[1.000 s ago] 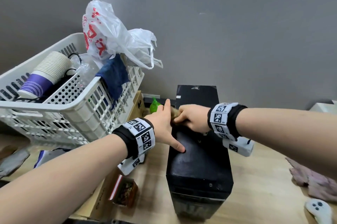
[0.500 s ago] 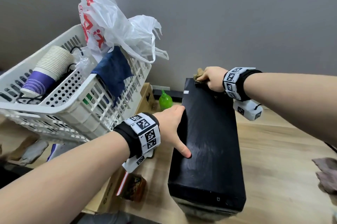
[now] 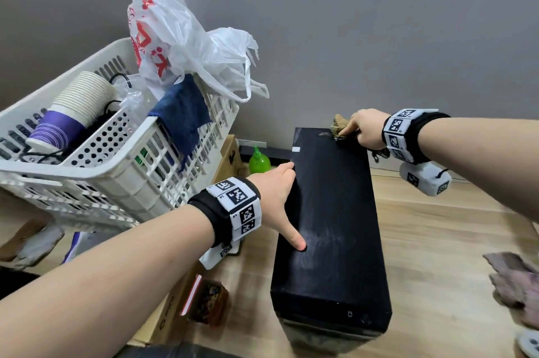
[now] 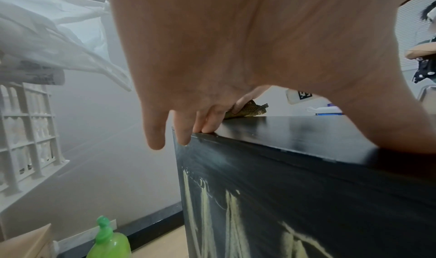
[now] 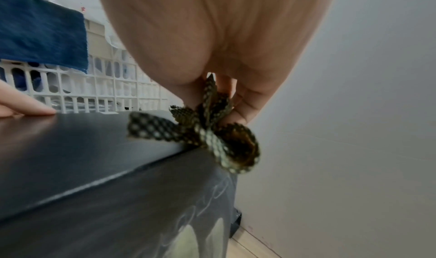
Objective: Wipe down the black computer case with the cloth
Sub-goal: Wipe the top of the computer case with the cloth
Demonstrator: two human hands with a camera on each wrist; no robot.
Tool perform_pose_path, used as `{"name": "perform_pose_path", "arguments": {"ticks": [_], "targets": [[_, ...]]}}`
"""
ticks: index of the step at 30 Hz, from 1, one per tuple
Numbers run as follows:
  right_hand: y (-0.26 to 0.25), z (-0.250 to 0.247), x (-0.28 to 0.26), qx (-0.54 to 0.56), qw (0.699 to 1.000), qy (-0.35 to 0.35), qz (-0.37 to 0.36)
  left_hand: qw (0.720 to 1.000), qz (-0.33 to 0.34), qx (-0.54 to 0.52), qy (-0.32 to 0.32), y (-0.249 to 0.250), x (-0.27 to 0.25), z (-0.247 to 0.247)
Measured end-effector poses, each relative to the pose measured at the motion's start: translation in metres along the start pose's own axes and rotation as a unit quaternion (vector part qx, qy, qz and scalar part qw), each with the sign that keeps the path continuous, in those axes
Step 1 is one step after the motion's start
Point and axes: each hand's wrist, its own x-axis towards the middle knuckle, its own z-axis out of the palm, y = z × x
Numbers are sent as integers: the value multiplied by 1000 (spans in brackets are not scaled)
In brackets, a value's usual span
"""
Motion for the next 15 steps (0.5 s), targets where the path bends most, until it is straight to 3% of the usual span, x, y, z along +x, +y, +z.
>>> {"name": "perform_pose_path", "arguments": {"ticks": [6, 15], "targets": [[2, 7, 2, 28, 999, 21, 18, 1000, 3, -3, -3, 0, 1, 1], [-32, 11, -5, 8, 1000, -1, -21, 1000, -4, 18, -18, 2, 1, 2]]}}
